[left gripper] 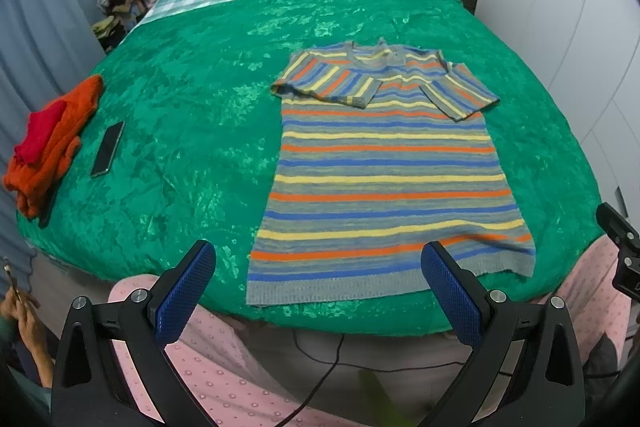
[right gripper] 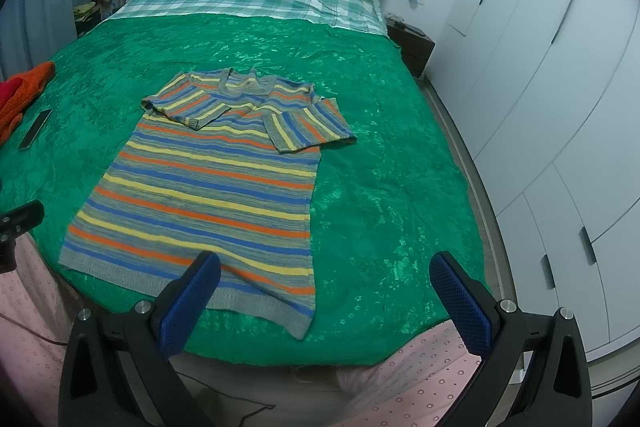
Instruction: Fold small clothes
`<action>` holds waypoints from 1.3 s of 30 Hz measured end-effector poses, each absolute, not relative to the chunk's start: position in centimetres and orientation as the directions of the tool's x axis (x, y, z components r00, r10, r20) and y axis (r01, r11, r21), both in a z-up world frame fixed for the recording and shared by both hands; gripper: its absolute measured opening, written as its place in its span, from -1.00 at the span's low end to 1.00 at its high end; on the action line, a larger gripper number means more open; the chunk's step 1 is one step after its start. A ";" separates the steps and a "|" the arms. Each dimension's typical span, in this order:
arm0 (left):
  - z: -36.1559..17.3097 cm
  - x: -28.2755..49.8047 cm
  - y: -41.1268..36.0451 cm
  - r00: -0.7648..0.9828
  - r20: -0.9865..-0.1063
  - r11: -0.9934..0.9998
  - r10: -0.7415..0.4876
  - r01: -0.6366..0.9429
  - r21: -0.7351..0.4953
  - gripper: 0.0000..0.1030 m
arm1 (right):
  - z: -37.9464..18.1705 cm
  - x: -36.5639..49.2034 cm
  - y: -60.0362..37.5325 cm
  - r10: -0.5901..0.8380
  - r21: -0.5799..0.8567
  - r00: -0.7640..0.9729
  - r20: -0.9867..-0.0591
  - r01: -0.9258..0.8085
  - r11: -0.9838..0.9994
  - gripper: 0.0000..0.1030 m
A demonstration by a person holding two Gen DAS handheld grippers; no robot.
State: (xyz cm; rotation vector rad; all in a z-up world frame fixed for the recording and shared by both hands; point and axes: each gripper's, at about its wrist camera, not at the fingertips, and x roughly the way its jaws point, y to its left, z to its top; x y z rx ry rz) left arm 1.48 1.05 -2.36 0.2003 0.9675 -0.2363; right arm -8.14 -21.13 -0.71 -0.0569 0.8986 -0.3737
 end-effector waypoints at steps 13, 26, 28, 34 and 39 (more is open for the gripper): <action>-13.0 8.2 7.8 0.394 -0.919 0.985 -0.017 0.166 0.053 0.97 | -4.0 -7.7 -28.3 -0.189 0.027 0.580 -0.792 0.343 0.939 0.99; -19.2 7.3 4.9 0.233 -0.968 0.947 -0.097 0.320 -0.018 -0.91 | -21.0 -4.9 -31.0 0.471 0.543 0.281 -0.836 0.303 0.783 -0.91; -18.2 6.9 5.2 0.240 -0.967 0.943 -0.087 0.334 -0.002 -0.92 | -19.7 -5.5 -31.3 0.426 0.506 0.293 -0.856 0.310 0.805 -0.91; -18.3 6.5 5.5 0.202 -0.979 0.936 -0.039 0.350 0.035 -0.92 | -18.9 -6.1 -32.7 0.375 0.450 0.262 -0.889 0.351 0.821 -0.92; -19.6 6.0 3.7 0.227 -0.973 0.933 0.034 0.343 0.112 -0.88 | -22.5 -5.3 -32.1 0.351 0.406 0.204 -0.914 0.417 0.813 -0.92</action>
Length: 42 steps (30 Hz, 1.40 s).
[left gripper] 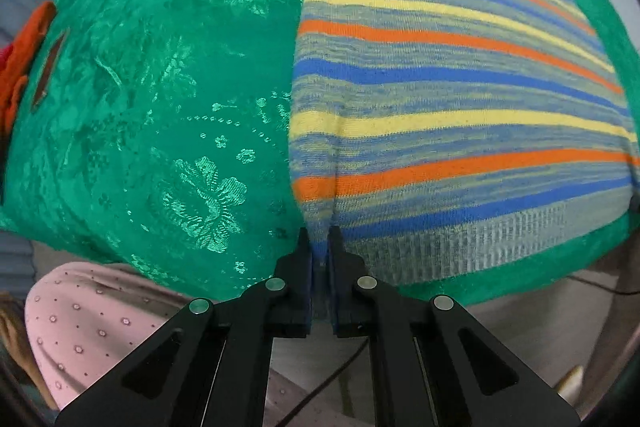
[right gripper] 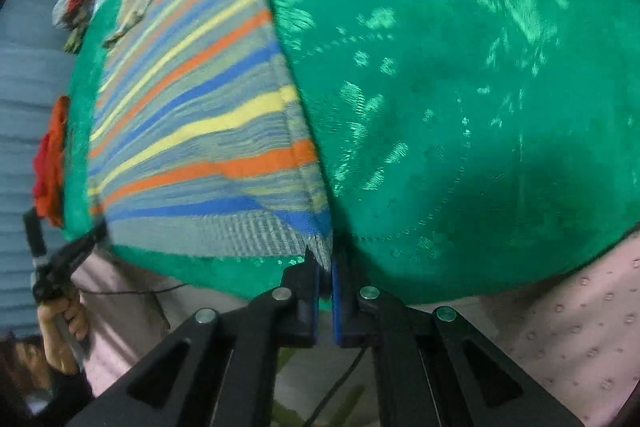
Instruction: Fold small clothes
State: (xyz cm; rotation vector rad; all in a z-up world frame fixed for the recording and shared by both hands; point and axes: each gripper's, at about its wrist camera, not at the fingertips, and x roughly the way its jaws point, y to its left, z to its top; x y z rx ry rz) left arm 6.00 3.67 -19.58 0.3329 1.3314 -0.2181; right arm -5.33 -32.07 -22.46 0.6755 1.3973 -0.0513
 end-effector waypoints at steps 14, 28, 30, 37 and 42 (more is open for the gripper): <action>-7.1 4.1 2.8 0.566 -0.824 0.974 -0.033 0.202 0.099 0.81 | -9.7 -5.0 -35.9 -0.130 -0.057 0.321 -0.938 0.228 0.972 0.04; -20.2 7.3 -4.1 0.621 -0.780 0.943 -0.082 0.302 0.141 0.94 | -13.8 15.5 -29.4 0.082 -0.110 0.545 -0.834 -0.312 0.944 0.10; -20.1 7.4 -4.0 0.610 -0.787 0.944 -0.086 0.303 0.131 0.97 | -15.2 17.4 -28.0 0.089 -0.121 0.549 -0.831 -0.334 0.935 0.11; -20.9 8.7 -3.6 0.600 -0.794 0.954 -0.095 0.282 0.099 0.99 | -17.0 20.3 -32.4 0.096 0.004 0.547 -0.832 -0.166 0.986 -0.89; -21.0 8.9 -3.6 0.598 -0.796 0.957 -0.099 0.275 0.088 0.99 | -12.0 14.3 -47.2 0.016 0.253 0.665 -0.747 0.262 0.931 -0.88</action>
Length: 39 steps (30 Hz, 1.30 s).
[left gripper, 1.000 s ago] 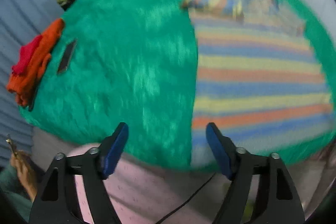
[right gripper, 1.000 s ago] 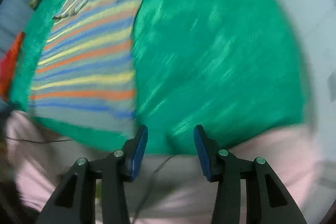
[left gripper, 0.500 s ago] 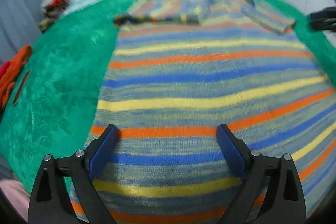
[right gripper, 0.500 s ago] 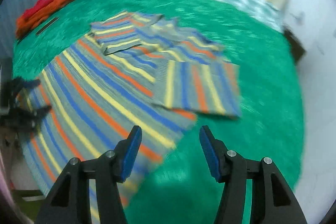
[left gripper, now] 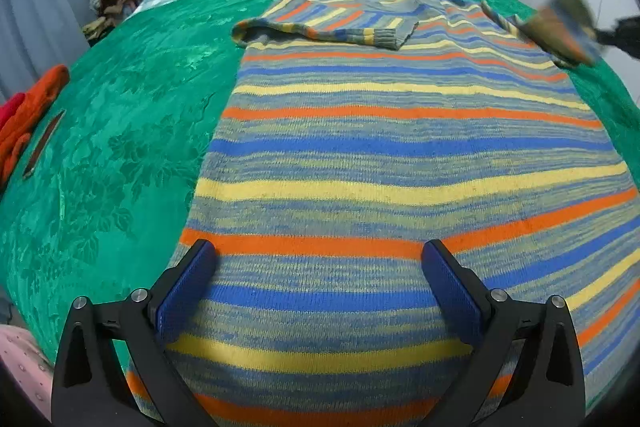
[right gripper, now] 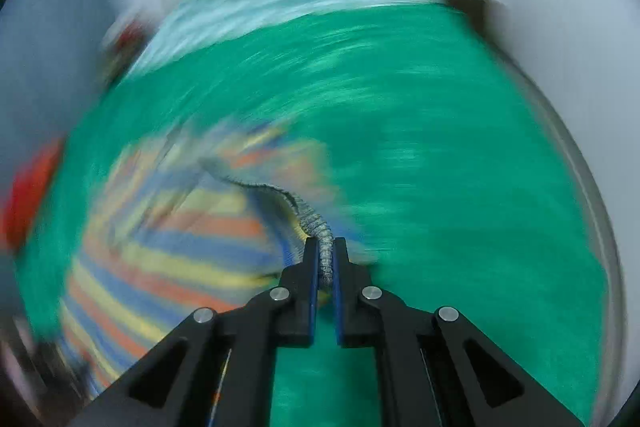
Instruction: Fold small clothes
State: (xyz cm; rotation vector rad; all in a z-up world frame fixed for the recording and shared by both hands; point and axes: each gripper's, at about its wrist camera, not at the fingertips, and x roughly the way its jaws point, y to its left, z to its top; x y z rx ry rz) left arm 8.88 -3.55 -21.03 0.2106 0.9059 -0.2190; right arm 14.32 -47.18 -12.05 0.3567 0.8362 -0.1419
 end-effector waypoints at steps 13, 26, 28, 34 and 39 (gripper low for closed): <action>-21.2 9.2 -3.5 0.593 -0.799 0.960 -0.098 0.269 0.081 0.99 | -16.8 9.7 -59.7 -0.160 0.231 0.478 -0.864 0.657 0.718 -0.89; -19.3 8.1 -2.5 0.541 -0.831 0.941 -0.130 0.331 0.068 0.98 | -15.3 5.7 -57.3 -0.316 0.079 0.437 -0.842 0.680 0.729 0.21; -18.2 7.4 -2.0 0.556 -0.821 0.939 -0.129 0.335 0.079 0.98 | -13.5 3.5 -55.6 -0.340 0.054 0.465 -0.818 0.649 0.758 0.21; -16.0 6.8 1.0 0.542 -0.833 0.948 -0.114 0.310 0.073 0.98 | -9.1 -2.0 -44.0 -0.185 0.072 0.592 -0.785 0.383 0.921 0.24; -11.0 8.3 6.6 0.532 -0.838 0.952 -0.121 0.302 0.054 0.98 | -8.3 -3.3 -33.4 0.078 0.186 0.624 -0.777 0.110 0.976 0.36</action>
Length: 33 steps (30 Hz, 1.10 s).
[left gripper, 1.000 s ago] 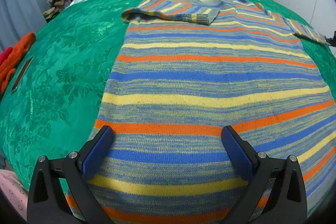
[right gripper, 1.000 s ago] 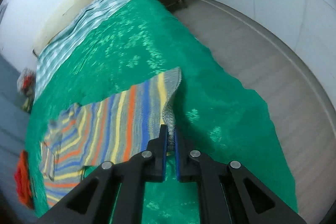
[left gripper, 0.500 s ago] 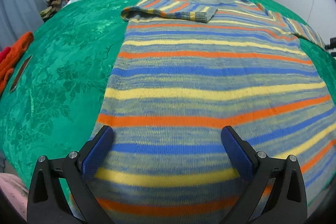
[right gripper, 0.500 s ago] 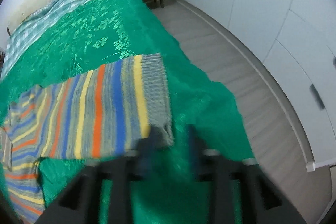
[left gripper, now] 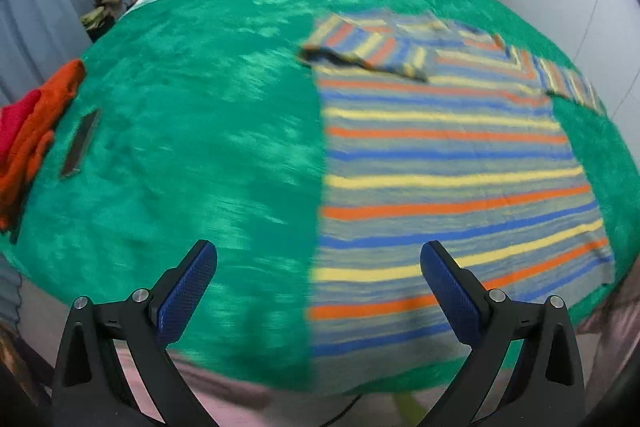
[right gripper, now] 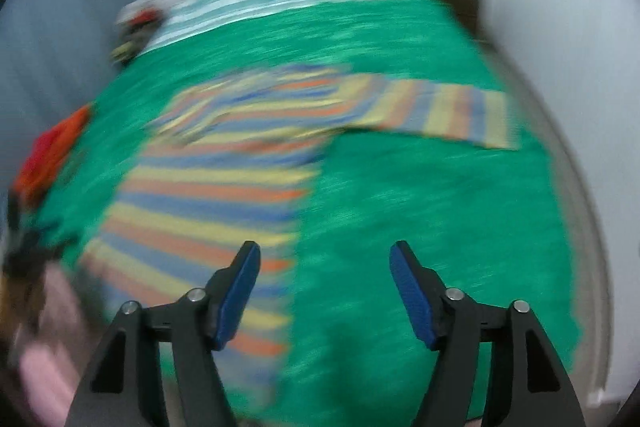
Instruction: Fold small clothes
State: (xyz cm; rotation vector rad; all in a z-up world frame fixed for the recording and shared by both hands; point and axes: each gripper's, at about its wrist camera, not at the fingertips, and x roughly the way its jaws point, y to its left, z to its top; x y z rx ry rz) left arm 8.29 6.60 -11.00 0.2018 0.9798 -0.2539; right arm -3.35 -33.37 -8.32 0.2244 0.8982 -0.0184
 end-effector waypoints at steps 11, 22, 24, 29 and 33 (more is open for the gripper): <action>-7.1 11.7 14.2 0.524 -0.847 0.995 -0.093 0.086 -0.056 0.98 | -12.2 -4.4 -26.0 0.181 0.229 0.587 -0.789 0.008 0.973 0.37; -8.4 22.4 -7.2 0.561 -0.806 0.848 -0.188 0.507 0.155 0.98 | -13.9 -4.4 -28.2 0.110 0.227 0.593 -0.798 0.125 0.966 0.37; -9.9 24.5 -10.2 0.538 -0.815 0.814 -0.213 0.559 0.157 0.98 | -14.5 -4.3 -28.3 0.108 0.231 0.581 -0.807 0.141 0.963 0.37; -15.6 27.0 -14.8 0.532 -0.830 0.703 -0.167 0.654 0.278 0.83 | -15.5 -4.0 -28.4 0.122 0.233 0.554 -0.824 0.135 0.963 0.37; -19.3 28.2 -15.0 0.425 -0.892 0.671 -0.153 0.708 0.222 0.55 | -16.2 -3.6 -28.4 0.118 0.226 0.540 -0.833 0.138 0.964 0.37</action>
